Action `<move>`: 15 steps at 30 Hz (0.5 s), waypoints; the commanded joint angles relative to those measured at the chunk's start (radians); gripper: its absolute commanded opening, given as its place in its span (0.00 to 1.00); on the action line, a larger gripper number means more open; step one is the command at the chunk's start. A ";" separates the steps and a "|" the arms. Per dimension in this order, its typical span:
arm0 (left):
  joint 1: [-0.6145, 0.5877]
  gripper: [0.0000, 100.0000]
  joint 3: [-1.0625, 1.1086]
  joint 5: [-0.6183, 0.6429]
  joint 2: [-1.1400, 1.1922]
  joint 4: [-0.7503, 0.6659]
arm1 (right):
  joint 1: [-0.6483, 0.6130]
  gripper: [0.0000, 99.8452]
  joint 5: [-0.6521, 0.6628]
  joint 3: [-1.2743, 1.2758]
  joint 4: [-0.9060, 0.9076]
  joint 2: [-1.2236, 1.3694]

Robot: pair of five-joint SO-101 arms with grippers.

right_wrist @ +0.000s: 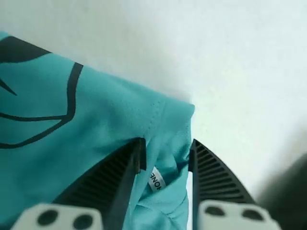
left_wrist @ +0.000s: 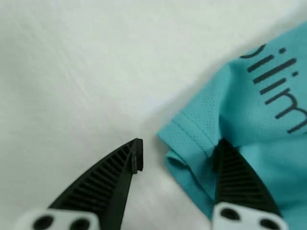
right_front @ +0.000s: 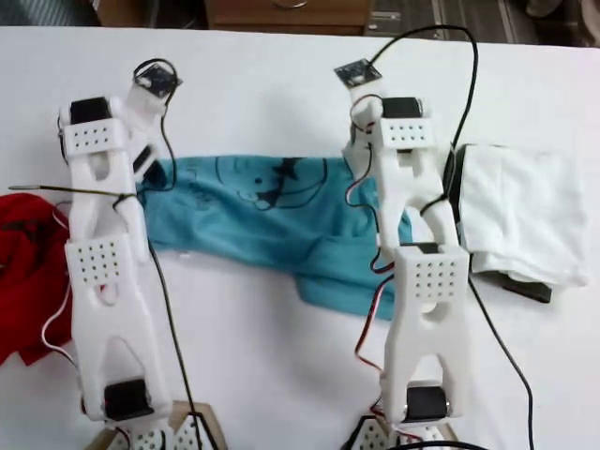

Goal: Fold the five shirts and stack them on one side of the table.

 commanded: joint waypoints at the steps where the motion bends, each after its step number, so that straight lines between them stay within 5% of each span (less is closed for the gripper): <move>1: 0.011 0.26 -0.027 -0.011 -0.055 0.009 | 0.004 0.16 0.000 -0.049 0.001 0.028; 5: 0.011 0.26 -0.027 -0.011 -0.055 0.011 | 0.008 0.14 0.000 -0.049 -0.013 0.111; 9: 0.005 0.26 -0.025 -0.011 -0.055 0.012 | 0.024 0.01 0.000 -0.103 0.001 0.131; 15: 0.017 0.26 -0.010 -0.012 -0.061 0.037 | 0.059 0.04 0.000 -0.275 0.087 0.130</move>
